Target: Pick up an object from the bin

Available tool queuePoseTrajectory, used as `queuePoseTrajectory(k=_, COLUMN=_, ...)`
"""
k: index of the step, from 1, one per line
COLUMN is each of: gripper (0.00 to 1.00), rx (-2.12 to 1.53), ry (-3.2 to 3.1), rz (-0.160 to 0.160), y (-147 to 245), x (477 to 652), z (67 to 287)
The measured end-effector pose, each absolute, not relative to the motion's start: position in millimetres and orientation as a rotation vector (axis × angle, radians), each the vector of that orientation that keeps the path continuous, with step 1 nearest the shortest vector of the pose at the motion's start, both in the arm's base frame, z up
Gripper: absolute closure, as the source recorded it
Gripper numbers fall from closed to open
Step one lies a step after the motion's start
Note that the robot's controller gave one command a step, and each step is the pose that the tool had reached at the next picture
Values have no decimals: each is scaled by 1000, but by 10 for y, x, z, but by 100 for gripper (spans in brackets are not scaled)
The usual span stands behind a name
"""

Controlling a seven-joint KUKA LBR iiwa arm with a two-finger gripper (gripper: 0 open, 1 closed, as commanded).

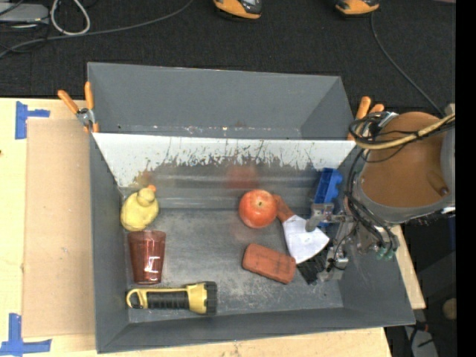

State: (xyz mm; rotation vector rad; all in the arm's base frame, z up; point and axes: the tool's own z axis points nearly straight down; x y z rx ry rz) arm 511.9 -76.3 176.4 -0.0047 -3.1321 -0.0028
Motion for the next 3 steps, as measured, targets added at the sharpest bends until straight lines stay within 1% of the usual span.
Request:
queuePoseTrajectory(k=1, gripper=0, rx=0, ry=-3140, rz=-1, y=-761, x=5136, z=1804)
queuePoseTrajectory(k=2, gripper=0, rx=-46, ry=-3142, rz=-3, y=-187, x=5148, z=981)
queuePoseTrajectory(k=3, gripper=0, rx=-86, ry=-3141, rz=0, y=-48, x=4926, z=1010)
